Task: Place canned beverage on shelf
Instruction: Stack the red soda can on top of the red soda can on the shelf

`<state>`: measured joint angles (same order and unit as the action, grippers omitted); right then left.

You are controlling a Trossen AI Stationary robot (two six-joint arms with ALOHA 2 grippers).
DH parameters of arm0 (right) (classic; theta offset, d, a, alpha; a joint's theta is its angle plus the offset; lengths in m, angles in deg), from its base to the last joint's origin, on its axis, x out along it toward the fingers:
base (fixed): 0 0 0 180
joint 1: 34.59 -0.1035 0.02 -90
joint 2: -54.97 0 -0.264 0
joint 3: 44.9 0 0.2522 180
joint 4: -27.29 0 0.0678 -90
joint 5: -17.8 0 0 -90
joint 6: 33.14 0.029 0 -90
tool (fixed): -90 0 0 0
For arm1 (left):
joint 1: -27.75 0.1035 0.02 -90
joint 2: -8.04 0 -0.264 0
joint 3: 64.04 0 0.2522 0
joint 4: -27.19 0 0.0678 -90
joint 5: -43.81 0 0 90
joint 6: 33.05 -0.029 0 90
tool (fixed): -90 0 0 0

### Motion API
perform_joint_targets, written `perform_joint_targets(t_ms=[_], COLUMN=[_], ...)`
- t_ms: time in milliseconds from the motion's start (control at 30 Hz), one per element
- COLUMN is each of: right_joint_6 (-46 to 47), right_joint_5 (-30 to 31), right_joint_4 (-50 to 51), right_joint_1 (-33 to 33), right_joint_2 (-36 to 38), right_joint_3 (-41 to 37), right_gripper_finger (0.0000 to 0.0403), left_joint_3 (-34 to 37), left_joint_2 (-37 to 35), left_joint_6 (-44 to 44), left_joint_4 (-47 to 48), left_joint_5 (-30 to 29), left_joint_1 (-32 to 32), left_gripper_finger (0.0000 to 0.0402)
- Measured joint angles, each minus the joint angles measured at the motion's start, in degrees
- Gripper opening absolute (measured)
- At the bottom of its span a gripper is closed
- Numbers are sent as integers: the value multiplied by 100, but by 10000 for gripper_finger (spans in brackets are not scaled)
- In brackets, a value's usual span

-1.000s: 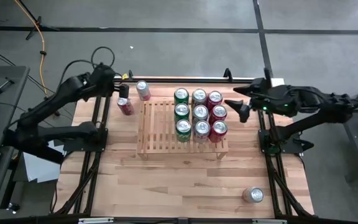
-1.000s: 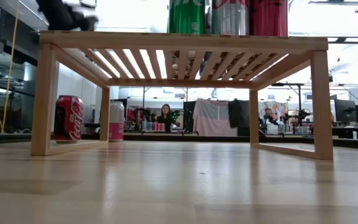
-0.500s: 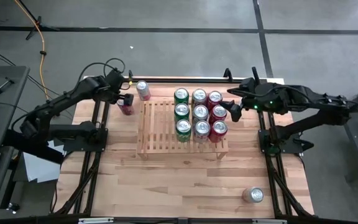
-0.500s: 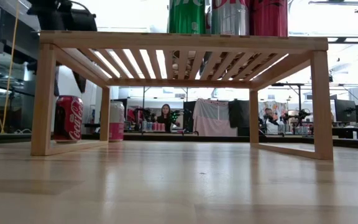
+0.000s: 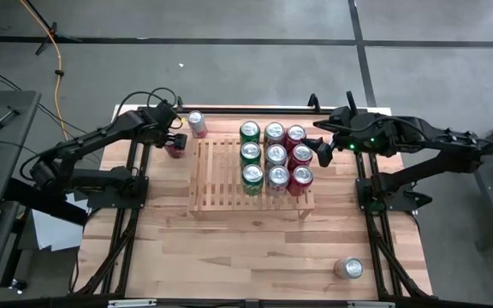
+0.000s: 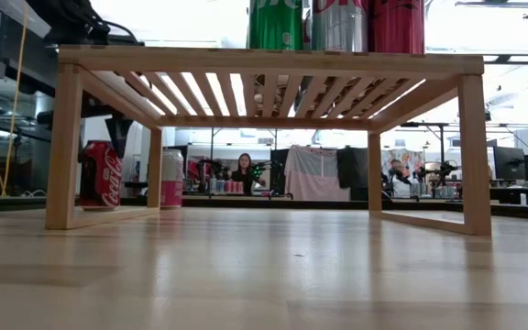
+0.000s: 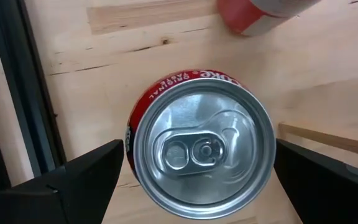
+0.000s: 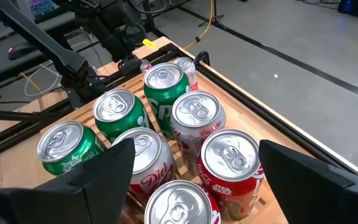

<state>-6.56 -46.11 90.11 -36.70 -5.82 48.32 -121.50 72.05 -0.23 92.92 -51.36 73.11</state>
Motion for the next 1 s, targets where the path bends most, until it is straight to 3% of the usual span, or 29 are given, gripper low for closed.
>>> perform_joint_targets(t_ms=[367, 500, 633, 733, 867, 1000], right_joint_6=[-3, -3, -3, 14, 50, 234], right_joint_5=[2, 2, 4, 4, 4, 11], right_joint_4=[0, 0, 0, 0, -20, -218], right_joint_1=[0, 0, 0, 0, -2, 0], right_joint_2=[0, 0, 0, 0, 0, 0], right_joint_3=[0, 0, 0, 0, 0, 0], right_gripper_finger=[328, 328, 328, 328, 328, 328], left_joint_3=[0, 0, -4, -23, -551, -1574], left_joint_2=[26, 26, 22, -50, -327, -623], left_joint_6=[-47, -188, -195, -186, -220, -369], left_joint_4=[-287, -164, -179, -135, 114, 530], left_joint_5=[-296, -304, -306, -258, -216, -244], left_joint_1=[-2, -4, -4, -52, -187, -314], left_gripper_finger=[385, 351, 290, 282, 282, 282])
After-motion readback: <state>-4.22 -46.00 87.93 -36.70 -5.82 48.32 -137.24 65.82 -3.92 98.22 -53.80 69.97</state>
